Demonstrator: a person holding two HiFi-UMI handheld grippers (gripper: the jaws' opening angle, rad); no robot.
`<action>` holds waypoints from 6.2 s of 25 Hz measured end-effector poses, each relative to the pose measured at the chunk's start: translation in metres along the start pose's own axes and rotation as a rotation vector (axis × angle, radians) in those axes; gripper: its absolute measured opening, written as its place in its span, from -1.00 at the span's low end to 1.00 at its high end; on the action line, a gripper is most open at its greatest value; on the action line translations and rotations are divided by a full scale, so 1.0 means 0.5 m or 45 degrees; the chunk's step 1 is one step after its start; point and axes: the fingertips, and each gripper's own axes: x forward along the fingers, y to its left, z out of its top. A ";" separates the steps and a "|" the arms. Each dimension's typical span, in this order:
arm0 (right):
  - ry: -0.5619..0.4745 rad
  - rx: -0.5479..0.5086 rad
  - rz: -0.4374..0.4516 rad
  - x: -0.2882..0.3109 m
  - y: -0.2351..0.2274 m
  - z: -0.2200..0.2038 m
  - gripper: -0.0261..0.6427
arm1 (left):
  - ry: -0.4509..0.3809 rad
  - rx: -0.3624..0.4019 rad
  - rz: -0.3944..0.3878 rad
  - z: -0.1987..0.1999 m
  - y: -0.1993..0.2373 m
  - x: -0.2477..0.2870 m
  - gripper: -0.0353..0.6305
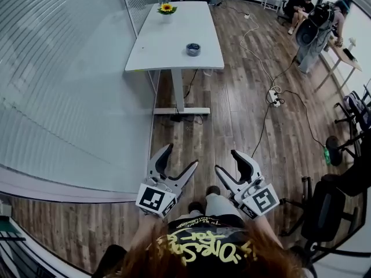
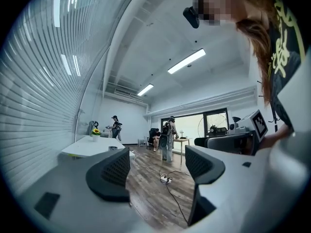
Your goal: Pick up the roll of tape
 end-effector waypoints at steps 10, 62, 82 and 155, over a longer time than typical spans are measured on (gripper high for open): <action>-0.028 -0.001 -0.003 0.047 -0.079 0.008 -0.19 | -0.006 0.055 0.011 0.015 0.055 0.062 0.16; -0.032 0.021 0.191 0.397 -0.594 0.029 -0.20 | -0.033 0.125 0.217 0.050 0.328 0.572 0.16; -0.047 -0.010 0.227 0.636 -0.723 0.012 -0.19 | -0.038 0.144 0.233 0.038 0.545 0.722 0.16; 0.888 -0.401 0.922 1.075 -0.953 -0.440 0.03 | 0.981 0.308 -0.507 -0.392 0.826 1.117 0.25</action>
